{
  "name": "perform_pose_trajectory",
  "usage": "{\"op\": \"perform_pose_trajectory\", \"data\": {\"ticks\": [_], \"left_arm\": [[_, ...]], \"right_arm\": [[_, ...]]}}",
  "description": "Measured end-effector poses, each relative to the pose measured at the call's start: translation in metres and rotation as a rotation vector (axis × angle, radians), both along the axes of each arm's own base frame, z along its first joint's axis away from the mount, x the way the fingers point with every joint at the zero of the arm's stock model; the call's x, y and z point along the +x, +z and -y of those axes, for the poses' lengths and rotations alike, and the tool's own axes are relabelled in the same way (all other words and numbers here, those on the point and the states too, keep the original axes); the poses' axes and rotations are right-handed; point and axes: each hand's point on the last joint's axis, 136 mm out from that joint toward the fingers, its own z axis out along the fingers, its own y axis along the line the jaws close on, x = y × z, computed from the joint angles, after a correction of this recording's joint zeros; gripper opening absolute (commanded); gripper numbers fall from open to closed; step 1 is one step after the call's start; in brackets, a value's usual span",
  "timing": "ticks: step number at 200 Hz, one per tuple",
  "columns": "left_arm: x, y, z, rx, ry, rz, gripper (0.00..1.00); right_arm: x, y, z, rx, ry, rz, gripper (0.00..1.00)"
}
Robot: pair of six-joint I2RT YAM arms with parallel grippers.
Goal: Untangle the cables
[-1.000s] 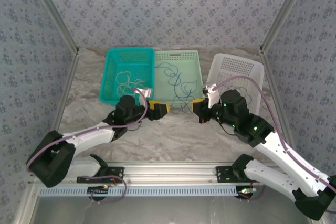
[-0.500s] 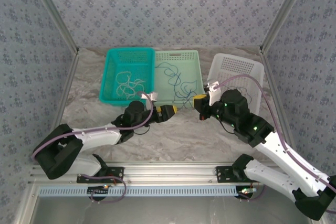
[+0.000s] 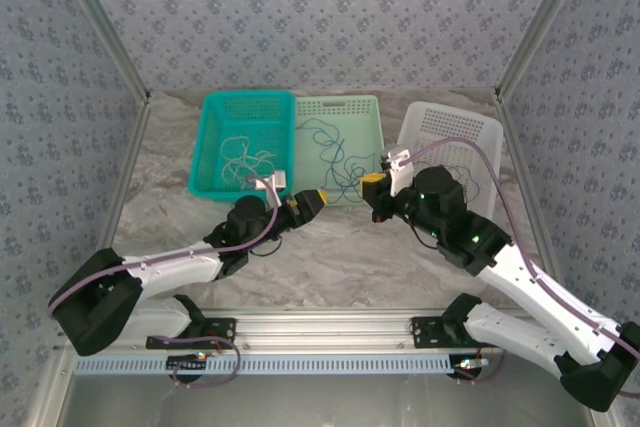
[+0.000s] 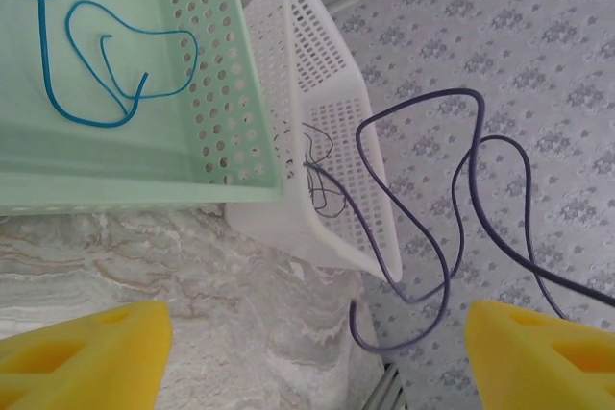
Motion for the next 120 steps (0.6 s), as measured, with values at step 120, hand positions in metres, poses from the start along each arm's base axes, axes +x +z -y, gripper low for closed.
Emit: {"op": "perform_pose_trajectory", "data": {"ticks": [120], "left_arm": [[0.011,0.003,0.02,-0.092,0.009,-0.061,0.62]], "right_arm": [[0.005,0.001,-0.007,0.02,-0.021,0.048,0.0]]}}
